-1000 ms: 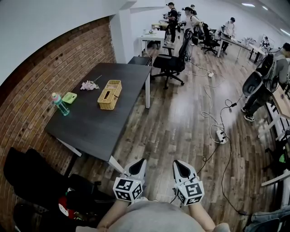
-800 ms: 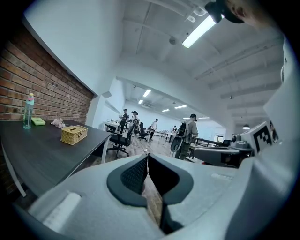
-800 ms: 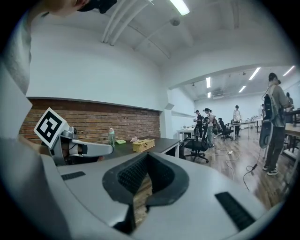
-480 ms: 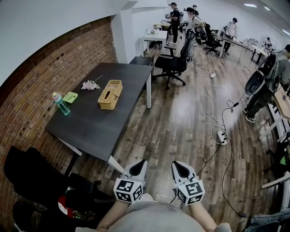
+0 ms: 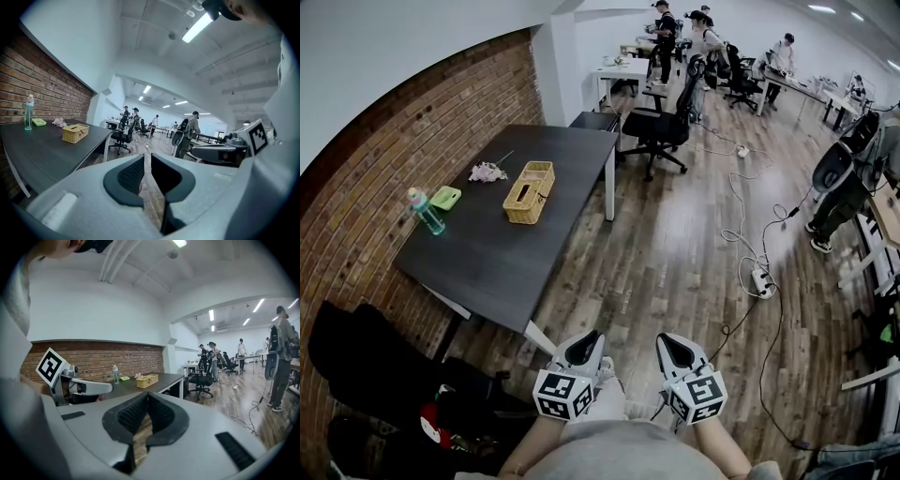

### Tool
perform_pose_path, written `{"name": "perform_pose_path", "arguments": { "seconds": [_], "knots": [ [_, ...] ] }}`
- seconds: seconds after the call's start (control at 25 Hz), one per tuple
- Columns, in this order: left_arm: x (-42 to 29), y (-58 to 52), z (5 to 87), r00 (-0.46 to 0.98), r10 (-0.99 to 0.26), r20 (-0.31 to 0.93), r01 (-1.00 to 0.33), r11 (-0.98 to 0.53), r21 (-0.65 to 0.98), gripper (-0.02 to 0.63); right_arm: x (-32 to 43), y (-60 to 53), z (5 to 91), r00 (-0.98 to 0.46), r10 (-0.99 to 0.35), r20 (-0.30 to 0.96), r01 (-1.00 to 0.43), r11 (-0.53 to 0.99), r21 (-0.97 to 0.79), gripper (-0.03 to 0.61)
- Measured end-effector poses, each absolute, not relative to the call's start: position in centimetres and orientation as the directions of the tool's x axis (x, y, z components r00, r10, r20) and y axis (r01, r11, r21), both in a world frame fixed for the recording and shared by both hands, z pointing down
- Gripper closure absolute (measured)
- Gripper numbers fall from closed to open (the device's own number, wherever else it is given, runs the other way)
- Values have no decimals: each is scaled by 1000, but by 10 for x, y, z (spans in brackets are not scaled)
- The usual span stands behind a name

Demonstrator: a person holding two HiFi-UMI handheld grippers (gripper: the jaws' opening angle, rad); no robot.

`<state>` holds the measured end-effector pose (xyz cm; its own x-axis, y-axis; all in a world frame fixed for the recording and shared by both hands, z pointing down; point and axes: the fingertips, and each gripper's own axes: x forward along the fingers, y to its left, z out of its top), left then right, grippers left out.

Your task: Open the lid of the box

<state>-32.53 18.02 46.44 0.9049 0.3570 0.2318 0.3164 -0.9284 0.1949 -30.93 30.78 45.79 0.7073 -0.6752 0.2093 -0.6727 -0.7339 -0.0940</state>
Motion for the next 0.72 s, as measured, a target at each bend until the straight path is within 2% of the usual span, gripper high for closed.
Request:
{"name": "perform_pose_path", "arguments": {
  "seconds": [0.2,0.72],
  "knots": [
    [-308,171,469,899,363,244,319,-926,200,540,-287,300,461,701,-678,221,-674,-731,-106,566],
    [-193,131,468,904,365,225,323,-925,201,482,-165,262,468,688,-687,236,-678,-724,-130,449]
  ]
}}
